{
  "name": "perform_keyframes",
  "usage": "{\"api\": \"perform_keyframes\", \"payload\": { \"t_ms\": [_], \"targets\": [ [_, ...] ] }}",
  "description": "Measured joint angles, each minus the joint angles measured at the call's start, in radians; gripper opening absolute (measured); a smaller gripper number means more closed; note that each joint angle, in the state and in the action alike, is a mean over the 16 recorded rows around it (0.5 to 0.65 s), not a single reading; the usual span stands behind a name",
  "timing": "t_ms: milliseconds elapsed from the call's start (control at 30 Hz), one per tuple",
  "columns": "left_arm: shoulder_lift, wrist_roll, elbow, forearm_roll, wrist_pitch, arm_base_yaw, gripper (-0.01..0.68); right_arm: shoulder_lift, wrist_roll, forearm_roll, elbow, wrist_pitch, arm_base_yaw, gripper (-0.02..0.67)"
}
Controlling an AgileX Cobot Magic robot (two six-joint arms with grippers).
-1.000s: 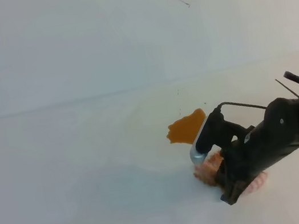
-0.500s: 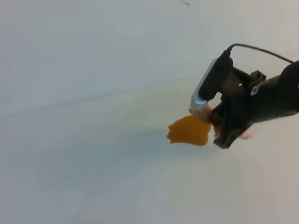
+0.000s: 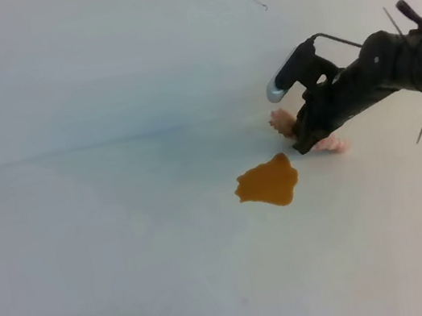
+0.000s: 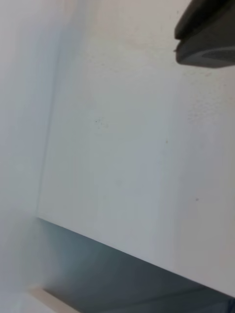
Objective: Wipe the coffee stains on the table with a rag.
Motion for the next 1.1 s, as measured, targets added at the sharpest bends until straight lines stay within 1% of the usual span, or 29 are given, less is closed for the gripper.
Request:
{"api": "perform_keyframes", "payload": {
  "t_ms": [167,333,500,700,833,967,1100],
  "targets": [
    [0.000,0.000,0.000,0.000,0.000,0.000,-0.001,0.140,0.111,-0.040,-0.184,0.159,0.001,0.034],
    [-0.002,0.000,0.003,0.000,-0.001,0.000,-0.001,0.213,0.224,-0.080,-0.292,0.283,0.038,0.034],
    [-0.002,0.000,0.003,0.000,-0.001,0.000,-0.001,0.233,0.294,-0.100,-0.332,0.367,0.115,0.034],
    [-0.002,0.000,0.003,0.000,-0.001,0.000,-0.001,0.232,0.309,-0.126,-0.336,0.421,0.240,0.034],
    [0.000,0.000,0.000,0.000,0.000,0.000,-0.001,0.229,0.333,-0.160,-0.336,0.455,0.298,0.034],
    [0.000,0.000,0.000,0.000,0.000,0.000,-0.001,0.226,0.376,-0.204,-0.336,0.495,0.300,0.034],
    [0.000,0.000,0.000,0.000,0.000,0.000,-0.001,0.221,0.436,-0.252,-0.327,0.535,0.242,0.033]
  ]
}}
